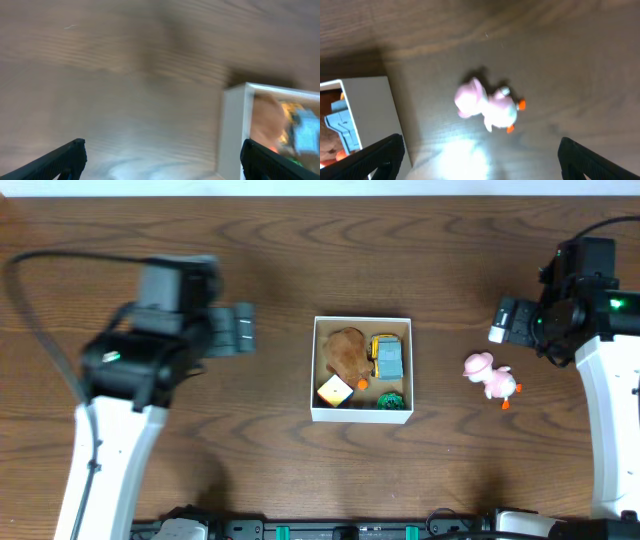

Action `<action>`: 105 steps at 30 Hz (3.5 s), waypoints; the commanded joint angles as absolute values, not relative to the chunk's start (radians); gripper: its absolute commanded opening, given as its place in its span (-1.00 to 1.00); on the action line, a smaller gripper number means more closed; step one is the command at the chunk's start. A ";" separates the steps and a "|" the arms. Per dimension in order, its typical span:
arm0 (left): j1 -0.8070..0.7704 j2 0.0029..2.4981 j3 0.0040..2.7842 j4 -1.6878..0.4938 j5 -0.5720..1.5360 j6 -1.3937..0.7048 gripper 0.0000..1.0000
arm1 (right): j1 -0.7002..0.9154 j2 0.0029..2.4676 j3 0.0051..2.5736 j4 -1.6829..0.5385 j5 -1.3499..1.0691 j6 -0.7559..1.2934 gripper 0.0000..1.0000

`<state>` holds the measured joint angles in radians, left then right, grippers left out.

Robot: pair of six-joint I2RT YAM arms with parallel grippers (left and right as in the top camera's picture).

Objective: Pack container

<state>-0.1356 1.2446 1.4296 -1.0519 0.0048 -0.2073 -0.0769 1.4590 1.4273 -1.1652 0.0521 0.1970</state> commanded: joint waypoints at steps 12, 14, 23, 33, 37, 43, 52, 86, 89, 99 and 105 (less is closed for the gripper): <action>0.076 1.222 1.431 -1.155 -0.008 -0.369 0.96 | -0.099 1.593 1.070 -0.799 0.054 -0.157 0.98; 0.076 1.222 1.431 -1.155 -0.008 -0.369 0.96 | -0.099 1.641 1.052 -0.773 0.054 -0.141 0.99; 0.076 1.222 1.431 -1.155 -0.008 -0.369 0.96 | -0.099 1.800 1.048 -0.762 0.052 -0.081 0.63; 0.076 1.222 1.431 -1.155 -0.008 -0.369 0.96 | -0.097 1.803 1.060 -0.767 0.051 -0.022 -0.70; 0.076 1.222 1.431 -1.155 -0.008 -0.369 0.96 | -0.091 1.777 1.136 -0.850 0.052 0.020 -0.77; 0.076 1.222 1.431 -1.155 -0.008 -0.369 0.96 | -0.047 1.690 1.330 -1.024 0.047 0.030 -0.83; 0.076 1.222 1.431 -1.155 -0.008 -0.369 0.96 | 0.192 1.498 1.531 -1.065 -0.025 0.028 -0.95; 0.076 1.222 1.431 -1.158 -0.008 -0.369 0.96 | 0.691 1.779 1.521 -1.134 -0.057 -0.026 0.37; 0.076 1.222 1.431 -1.158 -0.008 -0.368 0.96 | 0.691 1.779 1.521 -1.134 -0.057 -0.028 0.37; 0.076 1.221 1.431 -1.162 -0.008 -0.369 0.96 | 0.690 1.779 1.521 -1.120 -0.049 -0.023 0.20; 0.053 1.221 1.431 -1.162 -0.008 -0.312 0.96 | 0.649 1.749 1.567 -1.048 0.096 0.175 0.38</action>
